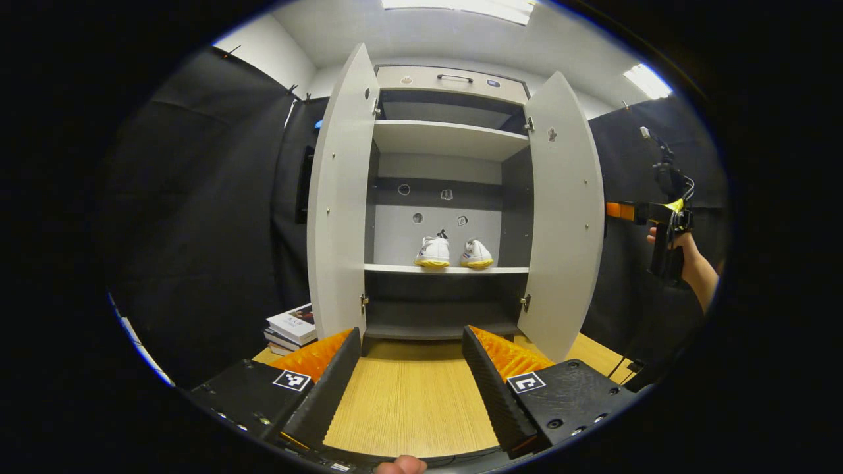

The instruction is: Grab one shoe with the right hand and put it into the shoe cabinet, grab the other shoe with the left hand and put it into the shoe cabinet; then close the right door with the right hand and the left door with the left hand.

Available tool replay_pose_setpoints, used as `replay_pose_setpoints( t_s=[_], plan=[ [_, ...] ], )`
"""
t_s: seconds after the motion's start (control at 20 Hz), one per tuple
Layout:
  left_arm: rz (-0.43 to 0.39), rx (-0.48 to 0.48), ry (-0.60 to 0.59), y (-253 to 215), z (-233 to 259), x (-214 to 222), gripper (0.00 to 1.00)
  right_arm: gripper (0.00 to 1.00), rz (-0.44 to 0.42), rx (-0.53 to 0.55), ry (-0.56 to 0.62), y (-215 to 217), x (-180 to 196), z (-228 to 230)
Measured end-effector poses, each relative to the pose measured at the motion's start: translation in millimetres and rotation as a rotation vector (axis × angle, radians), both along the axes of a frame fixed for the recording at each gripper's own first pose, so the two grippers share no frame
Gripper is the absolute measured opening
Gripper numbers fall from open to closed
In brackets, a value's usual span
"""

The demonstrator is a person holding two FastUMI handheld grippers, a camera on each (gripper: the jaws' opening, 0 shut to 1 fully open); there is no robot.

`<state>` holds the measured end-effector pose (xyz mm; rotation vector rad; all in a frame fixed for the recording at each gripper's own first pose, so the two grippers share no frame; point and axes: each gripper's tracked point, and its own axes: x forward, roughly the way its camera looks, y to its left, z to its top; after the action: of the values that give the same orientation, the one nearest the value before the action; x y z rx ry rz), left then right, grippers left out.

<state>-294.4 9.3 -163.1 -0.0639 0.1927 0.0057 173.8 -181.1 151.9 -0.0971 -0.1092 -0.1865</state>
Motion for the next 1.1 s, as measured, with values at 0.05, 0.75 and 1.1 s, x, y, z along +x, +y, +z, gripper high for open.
replay_pose_setpoints(
  t_s=[0.05,0.75,1.1],
  plan=[
    [-0.006,0.001,-0.001,-2.1,-0.4,1.8,0.92,0.98,0.027,0.012,0.006,9.2,1.4,-1.4],
    [0.082,0.010,0.023,41.6,-9.3,-17.8,0.93,1.00,0.210,0.022,0.005,144.8,42.6,-9.4],
    [0.192,0.029,0.006,96.9,3.8,-8.6,0.93,0.99,0.244,0.004,0.006,168.3,-49.6,-45.9]
  ],
)
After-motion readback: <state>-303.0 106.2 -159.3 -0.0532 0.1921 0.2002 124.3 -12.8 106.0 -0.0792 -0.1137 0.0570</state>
